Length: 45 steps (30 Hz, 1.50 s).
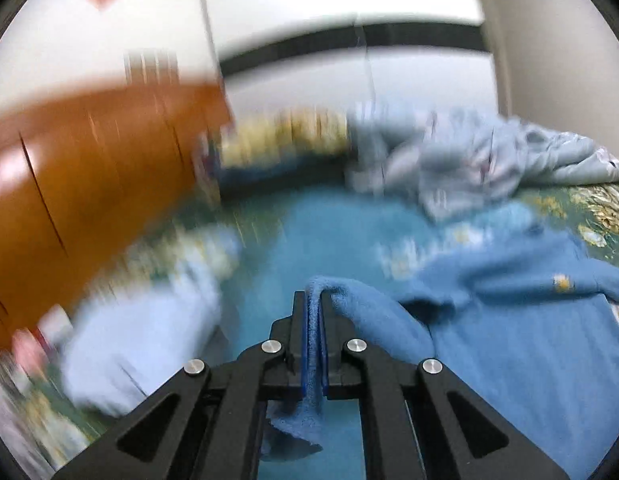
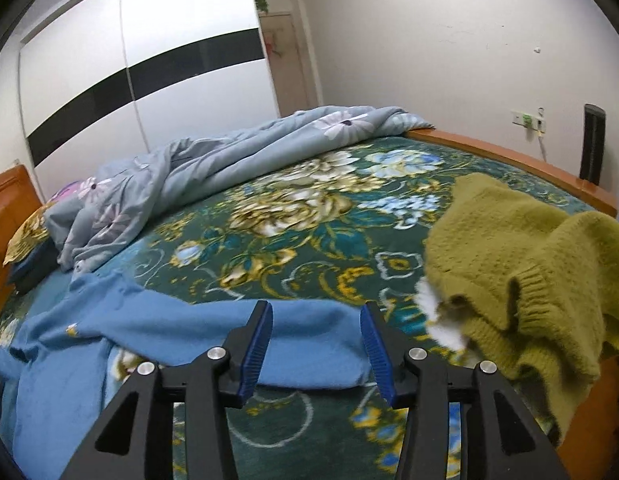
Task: Fold clothes
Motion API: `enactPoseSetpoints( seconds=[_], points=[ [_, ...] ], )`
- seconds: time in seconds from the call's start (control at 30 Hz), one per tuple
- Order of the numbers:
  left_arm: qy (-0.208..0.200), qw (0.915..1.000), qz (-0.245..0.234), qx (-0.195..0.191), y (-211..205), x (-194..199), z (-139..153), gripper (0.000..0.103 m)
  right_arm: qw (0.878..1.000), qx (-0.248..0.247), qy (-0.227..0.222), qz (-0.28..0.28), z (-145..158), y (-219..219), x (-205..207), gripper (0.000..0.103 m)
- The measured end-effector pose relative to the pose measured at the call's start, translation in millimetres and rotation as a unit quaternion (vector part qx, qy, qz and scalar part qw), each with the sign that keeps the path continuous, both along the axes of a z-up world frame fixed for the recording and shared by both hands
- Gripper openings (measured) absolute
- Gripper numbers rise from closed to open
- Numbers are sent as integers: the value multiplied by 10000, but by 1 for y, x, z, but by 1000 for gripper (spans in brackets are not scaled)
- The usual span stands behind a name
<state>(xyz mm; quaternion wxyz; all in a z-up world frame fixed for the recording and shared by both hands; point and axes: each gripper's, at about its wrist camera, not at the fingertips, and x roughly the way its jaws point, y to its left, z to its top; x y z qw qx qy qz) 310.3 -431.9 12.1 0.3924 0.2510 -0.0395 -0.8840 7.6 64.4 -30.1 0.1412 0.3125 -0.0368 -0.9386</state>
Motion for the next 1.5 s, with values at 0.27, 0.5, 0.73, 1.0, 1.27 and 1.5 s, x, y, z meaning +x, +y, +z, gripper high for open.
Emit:
enactPoseSetpoints(
  seconds=[0.27,0.5,0.73,1.0,1.27,1.5],
  points=[
    [-1274,9894,-564,404,51,28,-96,5,9986,-57,-392,353,-24,-29,5,50],
    [-949,9815,-614,1545,60,35,-120,5,9975,49,-367,595,-24,-46,12,49],
    [395,9464,-346,3185,27,87,-106,40,9970,102,-390,661,-23,-48,16,49],
    [668,9303,580,3560,2,111,-120,47,9966,28,-486,659,-28,-51,20,50],
    [94,9461,212,3231,19,73,-118,3,9953,13,-571,788,-32,-62,25,50],
    [-606,9796,469,1859,-41,65,-66,3,9955,132,-517,786,-29,-61,24,50]
  ],
)
